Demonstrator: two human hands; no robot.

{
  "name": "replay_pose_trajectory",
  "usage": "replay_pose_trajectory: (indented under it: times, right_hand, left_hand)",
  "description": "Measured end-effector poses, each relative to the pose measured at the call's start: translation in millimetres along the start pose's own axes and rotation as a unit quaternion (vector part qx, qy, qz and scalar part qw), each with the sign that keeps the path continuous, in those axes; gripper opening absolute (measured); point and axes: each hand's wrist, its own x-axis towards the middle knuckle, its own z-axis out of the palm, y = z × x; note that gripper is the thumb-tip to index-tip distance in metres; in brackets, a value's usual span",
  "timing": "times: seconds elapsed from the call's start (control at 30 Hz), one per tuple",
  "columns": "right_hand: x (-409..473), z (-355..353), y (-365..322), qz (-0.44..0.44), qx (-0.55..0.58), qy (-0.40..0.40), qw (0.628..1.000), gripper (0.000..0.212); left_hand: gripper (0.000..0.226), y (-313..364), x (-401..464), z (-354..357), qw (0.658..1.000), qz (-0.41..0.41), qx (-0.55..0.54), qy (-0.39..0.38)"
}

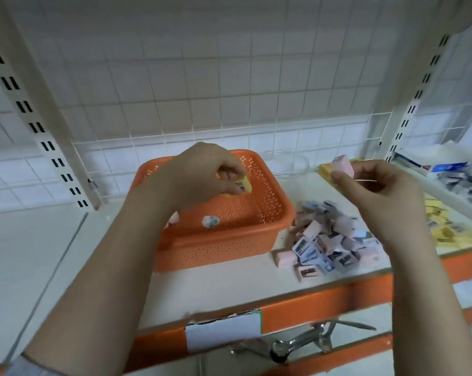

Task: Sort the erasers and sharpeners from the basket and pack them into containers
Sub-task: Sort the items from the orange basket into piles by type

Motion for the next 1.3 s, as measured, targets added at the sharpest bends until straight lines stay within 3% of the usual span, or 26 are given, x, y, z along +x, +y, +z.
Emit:
replay_pose_trajectory:
  times: [0.17, 0.43, 0.67, 0.8, 0.9, 1.0, 1.1, 1.3]
  right_hand:
    - [19.9, -40.4, 34.8, -0.010, -0.013, -0.052, 0.999, 0.008]
    - [38.7, -53.7, 66.2, -0.072, -0.124, -0.259, 0.955, 0.010]
    - [29.3, -34.7, 75.3, -0.121, -0.165, -0.308, 0.929, 0.015]
    - [28.0, -47.1, 83.3, -0.088, -0.107, -0.263, 0.955, 0.019]
    - [37.0, -80.1, 96.6, -0.055, -0.074, -0.139, 0.986, 0.016]
    - [49.1, -131.5, 123.4, -0.016, -0.125, 0.002, 0.992, 0.019]
    - [57.2, -185.2, 167.9, 0.015, -0.209, 0.092, 0.974, 0.027]
    - [70.3, -241.8, 239.5, -0.058, -0.272, 0.056, 0.959, 0.029]
  left_hand:
    - [0.023, 57.4, -7.7, 37.4, 0.996, -0.027, -0.046, 0.066]
    - [0.026, 120.6, -21.4, 84.8, 0.973, -0.138, -0.055, 0.177]
    - [0.023, 131.5, -33.2, 105.8, 0.950, -0.159, -0.051, 0.263]
    - [0.019, 130.8, -23.6, 105.8, 0.942, -0.171, -0.073, 0.280]
    - [0.016, 140.5, 3.7, 101.2, 0.941, -0.164, -0.101, 0.278]
    - [0.013, 166.0, 49.8, 104.2, 0.956, -0.099, -0.123, 0.248]
    - [0.015, 200.7, 104.1, 124.0, 0.961, -0.020, -0.175, 0.212]
    - [0.013, 279.3, 200.7, 192.4, 0.964, 0.050, -0.249, 0.078]
